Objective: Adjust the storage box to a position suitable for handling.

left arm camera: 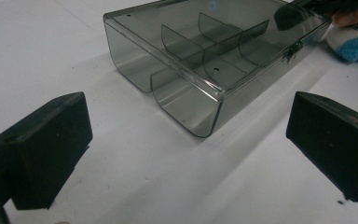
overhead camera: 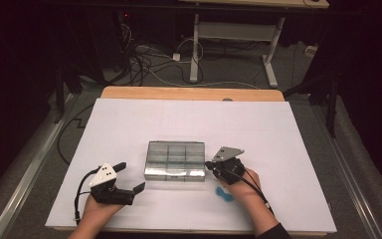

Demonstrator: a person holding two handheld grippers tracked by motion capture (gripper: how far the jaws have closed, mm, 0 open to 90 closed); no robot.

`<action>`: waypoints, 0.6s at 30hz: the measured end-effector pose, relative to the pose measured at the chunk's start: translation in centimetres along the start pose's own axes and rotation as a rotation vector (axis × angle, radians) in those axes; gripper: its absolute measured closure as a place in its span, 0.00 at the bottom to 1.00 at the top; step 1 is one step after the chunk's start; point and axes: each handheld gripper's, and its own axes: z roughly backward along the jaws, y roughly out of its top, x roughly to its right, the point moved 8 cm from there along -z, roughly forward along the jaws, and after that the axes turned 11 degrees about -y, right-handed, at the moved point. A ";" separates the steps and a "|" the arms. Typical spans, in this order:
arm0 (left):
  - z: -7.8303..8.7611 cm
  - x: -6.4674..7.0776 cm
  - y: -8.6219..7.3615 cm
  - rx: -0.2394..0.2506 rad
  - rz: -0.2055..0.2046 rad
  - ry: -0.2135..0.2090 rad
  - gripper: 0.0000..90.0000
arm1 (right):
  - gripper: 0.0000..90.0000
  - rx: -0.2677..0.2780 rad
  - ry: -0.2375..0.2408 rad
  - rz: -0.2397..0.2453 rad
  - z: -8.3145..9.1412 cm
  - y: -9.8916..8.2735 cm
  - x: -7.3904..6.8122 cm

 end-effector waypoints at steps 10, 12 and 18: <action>0.3 -0.1 -0.1 -0.002 0.040 -0.022 0.08 | 1.00 0.010 -0.020 -0.019 -0.3 0.3 0.7; 0.5 -0.2 -0.1 0.003 0.052 -0.025 0.13 | 1.00 0.006 -0.024 -0.020 -0.4 0.4 0.8; 1.9 -1.3 0.3 0.035 0.111 0.026 0.38 | 1.00 0.004 -0.013 0.008 -0.8 0.5 0.4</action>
